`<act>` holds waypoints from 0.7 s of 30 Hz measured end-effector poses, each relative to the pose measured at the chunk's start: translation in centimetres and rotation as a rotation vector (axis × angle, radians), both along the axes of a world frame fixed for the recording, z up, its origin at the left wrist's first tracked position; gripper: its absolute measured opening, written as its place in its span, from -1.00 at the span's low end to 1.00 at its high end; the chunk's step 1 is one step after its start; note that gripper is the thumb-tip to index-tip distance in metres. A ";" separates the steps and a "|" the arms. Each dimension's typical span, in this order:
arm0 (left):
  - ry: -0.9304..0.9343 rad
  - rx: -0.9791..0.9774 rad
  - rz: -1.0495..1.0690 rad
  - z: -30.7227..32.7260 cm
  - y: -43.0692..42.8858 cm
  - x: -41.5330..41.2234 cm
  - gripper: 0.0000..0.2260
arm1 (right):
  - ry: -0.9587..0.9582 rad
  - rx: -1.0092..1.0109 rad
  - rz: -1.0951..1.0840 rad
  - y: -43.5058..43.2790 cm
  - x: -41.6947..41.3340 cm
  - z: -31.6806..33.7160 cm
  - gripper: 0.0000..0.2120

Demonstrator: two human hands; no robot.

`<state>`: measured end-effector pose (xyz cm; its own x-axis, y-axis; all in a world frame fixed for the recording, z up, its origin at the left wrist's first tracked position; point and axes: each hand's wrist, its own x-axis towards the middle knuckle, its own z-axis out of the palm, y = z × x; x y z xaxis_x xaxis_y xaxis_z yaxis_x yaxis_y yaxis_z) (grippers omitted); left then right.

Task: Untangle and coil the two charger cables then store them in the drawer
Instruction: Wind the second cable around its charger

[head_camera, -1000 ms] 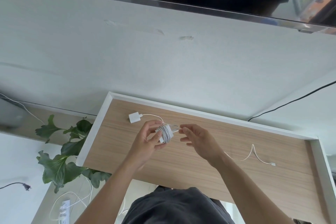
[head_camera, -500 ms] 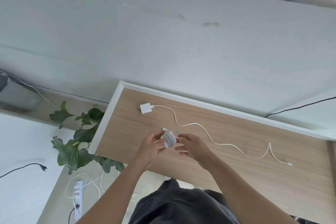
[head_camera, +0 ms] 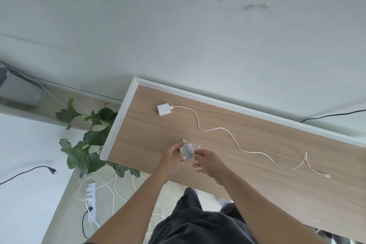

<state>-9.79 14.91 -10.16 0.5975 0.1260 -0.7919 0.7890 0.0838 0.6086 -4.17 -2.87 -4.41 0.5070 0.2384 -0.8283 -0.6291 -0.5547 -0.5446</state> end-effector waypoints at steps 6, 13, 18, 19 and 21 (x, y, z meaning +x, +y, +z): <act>0.005 0.105 -0.142 1.0 0.0 -0.2 -0.52 | 0.054 -0.009 0.016 -0.5 -0.1 -0.6 -0.60; 0.021 0.112 -0.095 0.4 0.7 -0.7 -0.57 | 0.031 -0.022 0.042 -1.4 0.7 -0.5 -0.64; 0.019 0.175 -0.019 0.6 2.7 0.2 -0.67 | -0.100 -0.075 0.075 -2.3 2.4 -1.0 -0.79; 0.001 0.216 -0.018 0.8 3.3 0.7 -0.67 | -0.163 -0.100 0.082 -2.4 2.8 -1.1 -0.82; -0.045 0.321 -0.015 1.1 4.5 2.1 -0.67 | -0.304 -0.171 0.094 -2.6 3.9 -1.3 -0.83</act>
